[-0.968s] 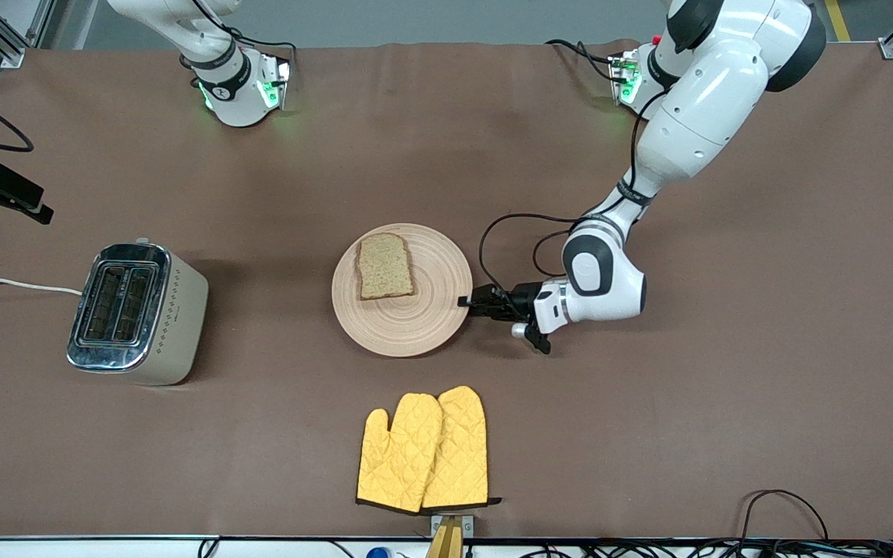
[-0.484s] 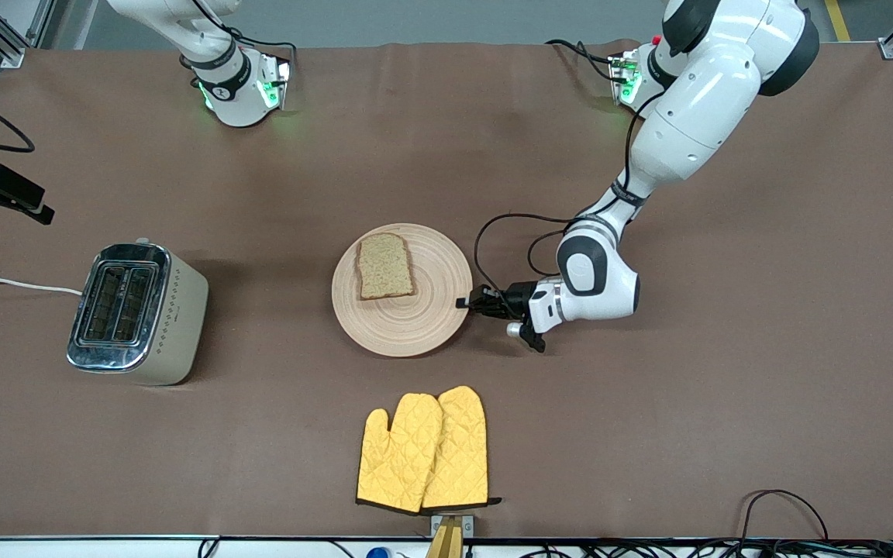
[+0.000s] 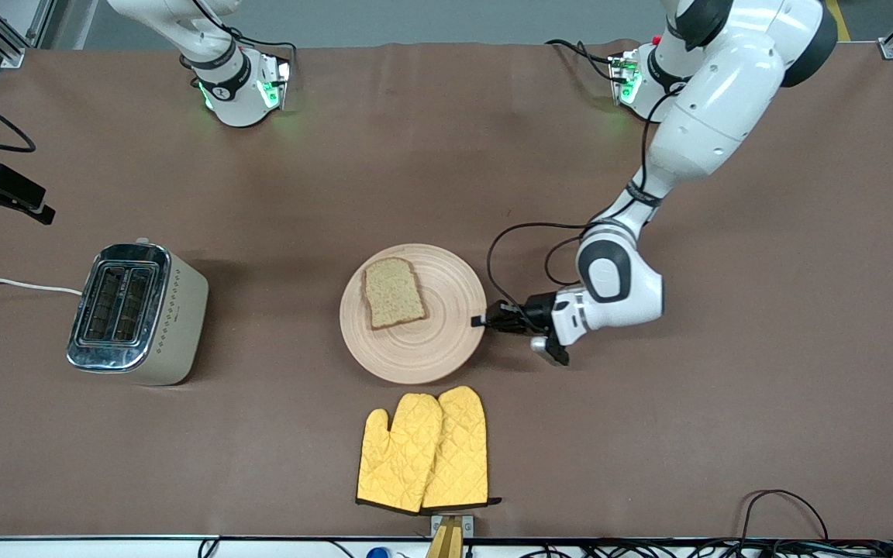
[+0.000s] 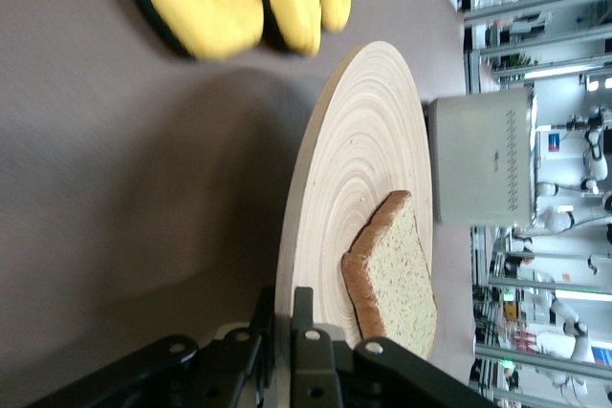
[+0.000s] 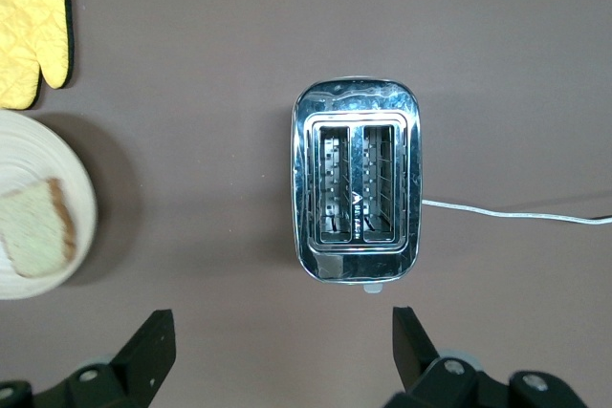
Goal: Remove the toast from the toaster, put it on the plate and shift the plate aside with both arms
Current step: 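Slide the plate with toast away from the toaster with the left gripper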
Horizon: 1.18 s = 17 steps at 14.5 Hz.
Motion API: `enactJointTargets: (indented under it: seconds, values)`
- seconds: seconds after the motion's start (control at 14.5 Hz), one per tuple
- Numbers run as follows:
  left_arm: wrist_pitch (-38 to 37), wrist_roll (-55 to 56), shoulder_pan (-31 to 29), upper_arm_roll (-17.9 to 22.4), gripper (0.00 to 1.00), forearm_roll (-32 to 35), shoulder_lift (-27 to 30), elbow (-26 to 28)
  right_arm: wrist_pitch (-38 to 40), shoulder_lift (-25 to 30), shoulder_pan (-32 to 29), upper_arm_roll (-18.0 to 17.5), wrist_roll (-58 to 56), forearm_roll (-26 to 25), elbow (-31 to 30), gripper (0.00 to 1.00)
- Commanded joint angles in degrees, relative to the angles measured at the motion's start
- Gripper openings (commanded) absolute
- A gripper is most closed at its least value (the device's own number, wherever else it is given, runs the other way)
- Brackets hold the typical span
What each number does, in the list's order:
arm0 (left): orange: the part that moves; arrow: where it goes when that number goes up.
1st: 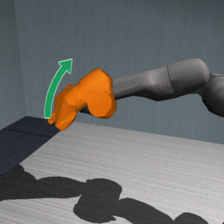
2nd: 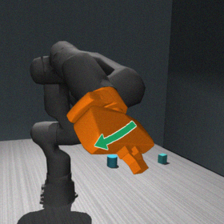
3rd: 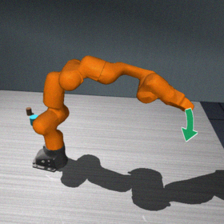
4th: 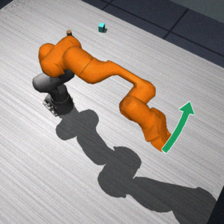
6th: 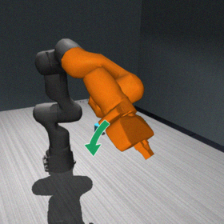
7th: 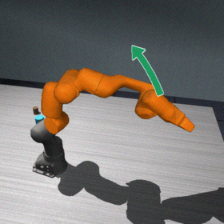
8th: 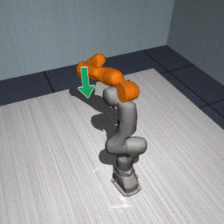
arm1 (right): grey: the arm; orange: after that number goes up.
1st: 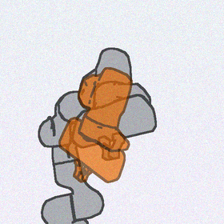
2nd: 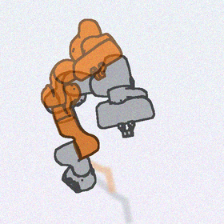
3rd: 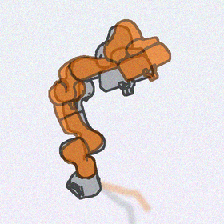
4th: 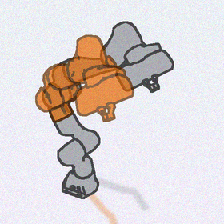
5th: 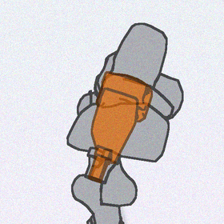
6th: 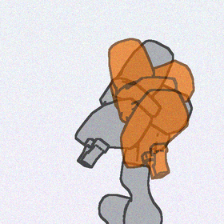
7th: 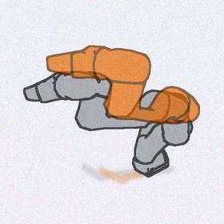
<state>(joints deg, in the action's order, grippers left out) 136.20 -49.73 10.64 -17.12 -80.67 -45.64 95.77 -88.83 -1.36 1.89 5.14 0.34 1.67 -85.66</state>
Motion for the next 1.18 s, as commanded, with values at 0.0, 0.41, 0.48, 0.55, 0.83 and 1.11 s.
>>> enactJointTargets:
  seconds: [0.0,0.41,0.48,0.55,0.83,1.11]
  values:
    - [-1.11,0.16,-5.61,-0.46,0.00,-1.60,8.36,7.40,0.85,-0.31,-0.04,-0.13,-0.60,-0.09,0.84,1.00]
    - [-0.50,0.44,-19.22,-0.46,0.01,-1.60,14.53,14.61,0.94,-0.23,-0.30,-0.13,-0.60,-0.09,0.84,1.00]
    - [-0.67,-1.49,-21.78,-0.46,0.01,-1.42,14.36,15.31,0.94,-0.23,-0.48,-0.22,-0.60,-0.09,0.84,1.00]
    - [-0.76,-4.64,-24.06,-0.46,0.00,-1.42,14.18,16.54,0.94,-0.31,-0.57,-0.39,-0.60,-0.09,0.84,1.00]
    - [-4.52,-10.11,-31.98,-0.46,0.00,-1.42,14.09,19.62,0.41,-0.23,-1.70,-0.74,-2.54,-0.61,0.58,1.00]
    - [-9.10,-13.20,-40.51,-0.46,0.00,3.13,11.81,19.28,0.68,-0.23,-2.85,-2.42,-2.36,-0.61,0.58,1.00]
